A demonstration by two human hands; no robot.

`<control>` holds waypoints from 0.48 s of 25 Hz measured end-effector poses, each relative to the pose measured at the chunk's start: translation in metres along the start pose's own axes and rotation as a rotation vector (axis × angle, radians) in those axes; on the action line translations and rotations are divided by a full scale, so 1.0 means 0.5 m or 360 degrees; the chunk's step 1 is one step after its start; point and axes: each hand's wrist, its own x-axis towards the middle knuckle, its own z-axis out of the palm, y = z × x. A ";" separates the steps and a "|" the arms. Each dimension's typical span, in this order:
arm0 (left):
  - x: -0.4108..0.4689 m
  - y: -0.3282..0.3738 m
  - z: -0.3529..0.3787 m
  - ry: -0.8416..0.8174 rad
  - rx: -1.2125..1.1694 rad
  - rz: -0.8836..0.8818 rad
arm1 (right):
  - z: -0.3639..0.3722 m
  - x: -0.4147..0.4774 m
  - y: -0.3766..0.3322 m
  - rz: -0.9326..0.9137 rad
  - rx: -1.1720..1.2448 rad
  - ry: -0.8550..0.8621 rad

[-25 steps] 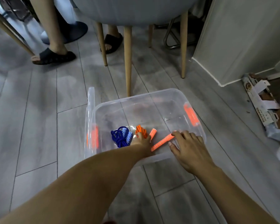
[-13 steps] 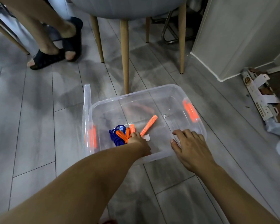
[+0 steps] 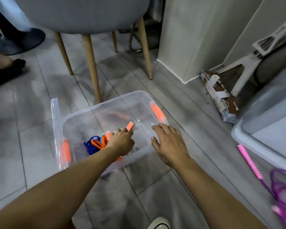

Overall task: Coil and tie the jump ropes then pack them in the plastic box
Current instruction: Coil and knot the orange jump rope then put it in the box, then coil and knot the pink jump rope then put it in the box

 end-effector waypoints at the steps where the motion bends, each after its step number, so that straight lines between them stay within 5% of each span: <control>1: -0.008 0.018 -0.014 0.0074 -0.0058 0.0090 | -0.013 -0.012 0.007 0.0025 -0.0011 0.0011; 12: -0.123 0.298 -0.191 0.0460 -0.0153 0.0653 | -0.190 -0.175 0.151 0.0316 -0.0008 0.0197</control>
